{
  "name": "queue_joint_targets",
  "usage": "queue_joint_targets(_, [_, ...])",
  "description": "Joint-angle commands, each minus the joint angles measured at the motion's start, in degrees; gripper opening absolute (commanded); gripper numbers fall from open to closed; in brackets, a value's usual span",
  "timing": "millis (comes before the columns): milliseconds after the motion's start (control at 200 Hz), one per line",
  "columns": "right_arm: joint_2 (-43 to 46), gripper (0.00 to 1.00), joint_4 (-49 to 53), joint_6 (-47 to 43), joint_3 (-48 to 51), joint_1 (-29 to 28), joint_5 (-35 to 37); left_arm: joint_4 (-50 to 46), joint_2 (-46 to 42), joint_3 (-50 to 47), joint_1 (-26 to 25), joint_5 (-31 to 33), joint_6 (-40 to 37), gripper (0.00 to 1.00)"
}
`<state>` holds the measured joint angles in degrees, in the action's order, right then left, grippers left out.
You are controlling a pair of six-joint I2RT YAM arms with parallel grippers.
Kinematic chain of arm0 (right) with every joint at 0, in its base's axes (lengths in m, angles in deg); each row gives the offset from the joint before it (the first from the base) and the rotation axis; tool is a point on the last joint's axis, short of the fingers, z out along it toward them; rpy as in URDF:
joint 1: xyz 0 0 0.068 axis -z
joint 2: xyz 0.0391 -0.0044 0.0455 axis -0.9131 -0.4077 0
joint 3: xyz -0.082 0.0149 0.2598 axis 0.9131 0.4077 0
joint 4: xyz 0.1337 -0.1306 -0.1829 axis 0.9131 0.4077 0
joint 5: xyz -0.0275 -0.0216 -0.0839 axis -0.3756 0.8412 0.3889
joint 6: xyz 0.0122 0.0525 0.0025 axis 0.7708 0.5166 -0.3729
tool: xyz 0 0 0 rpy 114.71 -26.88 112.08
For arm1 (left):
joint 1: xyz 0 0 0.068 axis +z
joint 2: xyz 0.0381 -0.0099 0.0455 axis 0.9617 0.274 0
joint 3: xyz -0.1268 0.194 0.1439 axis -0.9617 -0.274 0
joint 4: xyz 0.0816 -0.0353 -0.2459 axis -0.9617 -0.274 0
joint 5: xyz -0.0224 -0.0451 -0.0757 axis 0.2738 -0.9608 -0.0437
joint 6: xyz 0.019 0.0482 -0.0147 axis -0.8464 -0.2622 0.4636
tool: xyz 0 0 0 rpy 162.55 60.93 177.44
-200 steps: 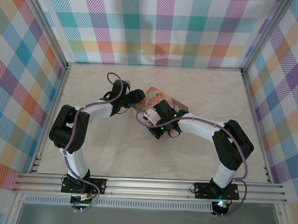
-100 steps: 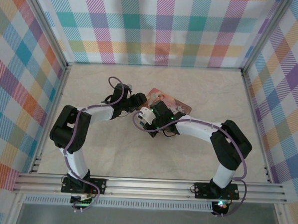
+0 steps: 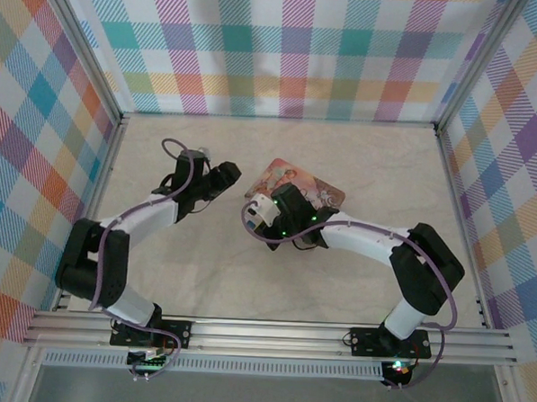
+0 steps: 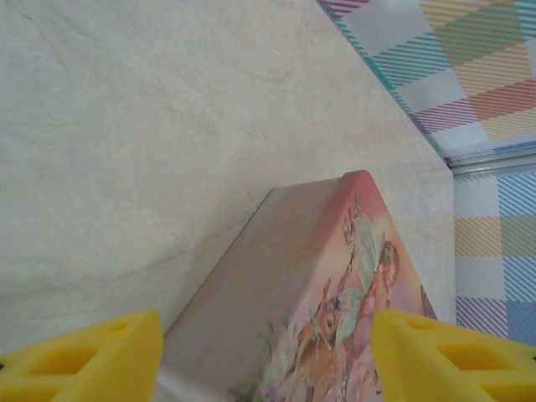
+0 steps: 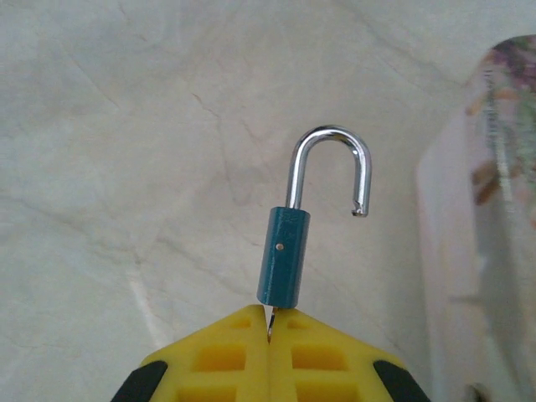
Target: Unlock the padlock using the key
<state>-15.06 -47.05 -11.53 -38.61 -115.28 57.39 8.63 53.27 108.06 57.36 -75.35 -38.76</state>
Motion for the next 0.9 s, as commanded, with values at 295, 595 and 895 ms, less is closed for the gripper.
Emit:
queue_joint_targets(295, [-5.1, 0.0, -10.1, 9.7, 1.6, -5.8, -3.9, -12.6, -11.9, -6.4, 3.1, 5.4, -4.0, 0.75])
queue_joint_targets(595, [-10.7, 0.0, -9.7, 11.5, -0.1, -9.3, -4.0, -13.9, -13.3, -7.9, 4.3, 4.7, -4.0, 0.75])
queue_joint_targets(895, [-9.9, 0.4, -7.3, 11.5, -0.6, -9.4, 2.3, -14.3, -13.8, -8.3, 4.6, 4.5, -4.0, 0.75])
